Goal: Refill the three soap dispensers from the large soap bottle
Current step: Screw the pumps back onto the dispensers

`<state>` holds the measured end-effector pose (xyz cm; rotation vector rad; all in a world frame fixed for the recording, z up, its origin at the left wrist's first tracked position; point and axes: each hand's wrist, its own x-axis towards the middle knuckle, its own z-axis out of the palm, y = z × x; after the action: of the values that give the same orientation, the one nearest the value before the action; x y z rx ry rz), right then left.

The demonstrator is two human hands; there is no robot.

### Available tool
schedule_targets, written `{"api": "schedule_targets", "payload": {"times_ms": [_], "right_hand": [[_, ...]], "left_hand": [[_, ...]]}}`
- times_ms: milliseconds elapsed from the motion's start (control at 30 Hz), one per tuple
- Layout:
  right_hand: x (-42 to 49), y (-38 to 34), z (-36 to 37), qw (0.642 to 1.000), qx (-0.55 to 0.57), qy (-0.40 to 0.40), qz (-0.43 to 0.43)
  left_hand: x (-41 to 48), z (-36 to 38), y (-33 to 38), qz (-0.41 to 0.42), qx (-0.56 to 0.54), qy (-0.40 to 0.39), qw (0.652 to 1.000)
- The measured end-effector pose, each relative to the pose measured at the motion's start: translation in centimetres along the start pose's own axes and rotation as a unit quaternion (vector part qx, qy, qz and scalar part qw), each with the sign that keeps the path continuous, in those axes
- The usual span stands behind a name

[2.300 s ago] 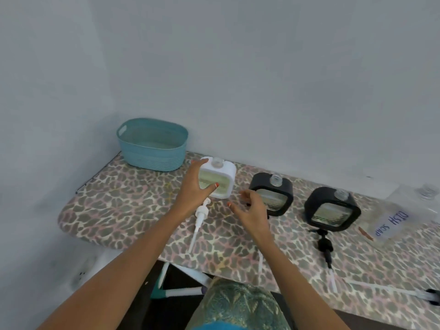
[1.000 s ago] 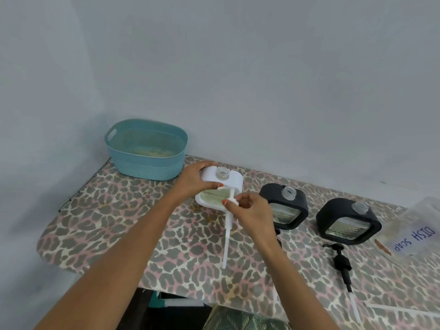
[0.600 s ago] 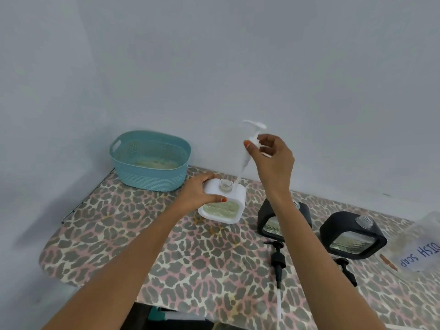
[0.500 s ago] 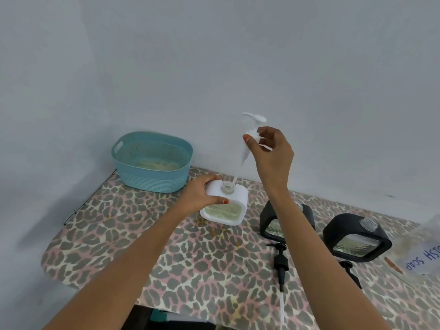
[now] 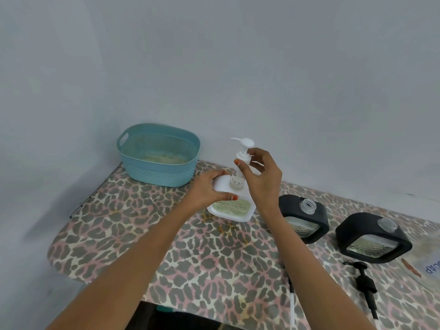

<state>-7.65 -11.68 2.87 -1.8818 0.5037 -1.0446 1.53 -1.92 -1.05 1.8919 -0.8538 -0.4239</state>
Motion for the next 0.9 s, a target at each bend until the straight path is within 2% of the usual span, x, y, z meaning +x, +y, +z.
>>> {"api": "schedule_targets", "payload": {"times_ms": [267,700,800,900], "right_hand": [[-2.2,2.5,0.7,0.997,-0.037,-0.051,0.040],[-2.7,3.3,0.8,0.995,-0.041,-0.062,0.064],[-2.1,3.2,0.5,0.990,-0.082,-0.107,0.047],[-1.5,3.0,-0.9,0.978,-0.058,-0.187,0.070]], "left_hand": [[0.0,0.2,-0.1,0.000,-0.008,0.009,1.000],[0.0,0.3,-0.2,0.006,-0.021,0.013,1.000],[0.0,0.2,-0.2,0.007,-0.025,0.013,1.000],[0.1,0.2,-0.4,0.005,-0.019,0.008,1.000]]}}
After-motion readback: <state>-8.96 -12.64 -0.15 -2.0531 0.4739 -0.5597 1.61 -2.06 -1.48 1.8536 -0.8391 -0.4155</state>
